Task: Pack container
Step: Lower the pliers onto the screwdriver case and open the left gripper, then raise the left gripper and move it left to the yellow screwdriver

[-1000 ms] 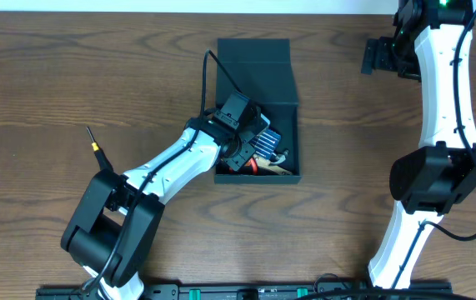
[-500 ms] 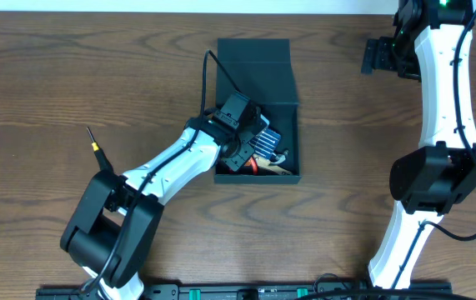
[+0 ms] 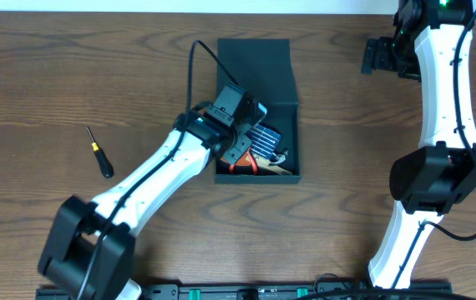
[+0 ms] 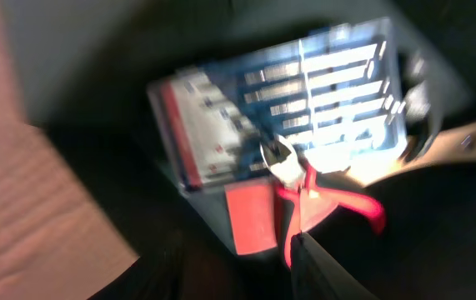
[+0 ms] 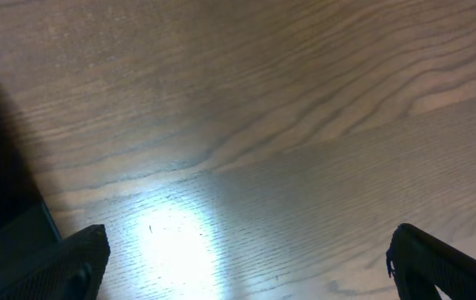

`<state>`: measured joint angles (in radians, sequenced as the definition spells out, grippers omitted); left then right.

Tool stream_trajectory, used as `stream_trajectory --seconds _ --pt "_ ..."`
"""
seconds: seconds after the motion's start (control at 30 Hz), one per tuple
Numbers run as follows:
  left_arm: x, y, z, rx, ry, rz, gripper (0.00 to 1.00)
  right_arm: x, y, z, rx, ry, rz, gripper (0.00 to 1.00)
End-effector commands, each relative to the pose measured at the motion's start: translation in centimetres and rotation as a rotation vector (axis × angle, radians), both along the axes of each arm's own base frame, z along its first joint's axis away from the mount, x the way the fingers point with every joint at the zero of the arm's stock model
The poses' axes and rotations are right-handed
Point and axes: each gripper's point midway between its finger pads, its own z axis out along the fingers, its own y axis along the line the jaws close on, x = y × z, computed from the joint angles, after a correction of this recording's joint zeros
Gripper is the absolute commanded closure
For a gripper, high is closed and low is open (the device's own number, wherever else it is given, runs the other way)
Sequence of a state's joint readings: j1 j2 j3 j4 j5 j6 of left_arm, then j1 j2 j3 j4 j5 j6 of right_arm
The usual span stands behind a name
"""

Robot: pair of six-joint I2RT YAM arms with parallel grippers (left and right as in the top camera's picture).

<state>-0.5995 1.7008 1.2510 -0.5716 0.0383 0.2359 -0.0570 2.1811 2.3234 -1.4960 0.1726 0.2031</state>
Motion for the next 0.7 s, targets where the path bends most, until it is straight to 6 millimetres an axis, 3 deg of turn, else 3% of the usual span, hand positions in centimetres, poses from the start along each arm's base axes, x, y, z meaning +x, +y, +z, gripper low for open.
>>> stream_trajectory --seconds 0.0,0.1,0.3,0.4,0.67 --pt "1.8 0.7 4.8 -0.037 -0.126 0.107 0.59 0.1 0.1 1.8 -0.002 -0.05 -0.013 0.01" --pt "2.5 2.2 7.2 -0.059 -0.183 0.194 0.58 0.1 0.1 1.8 -0.002 -0.049 -0.013 0.01" --pt "2.9 8.4 9.7 -0.079 -0.211 0.482 0.54 0.1 0.1 1.8 -0.002 -0.05 -0.013 0.01" --pt "2.8 12.4 9.7 -0.043 -0.197 0.632 0.41 0.1 0.1 1.8 -0.002 -0.05 -0.013 0.01" --pt "1.2 21.7 8.2 0.067 -0.103 0.911 0.4 0.1 0.1 1.8 -0.002 -0.05 -0.013 0.01"
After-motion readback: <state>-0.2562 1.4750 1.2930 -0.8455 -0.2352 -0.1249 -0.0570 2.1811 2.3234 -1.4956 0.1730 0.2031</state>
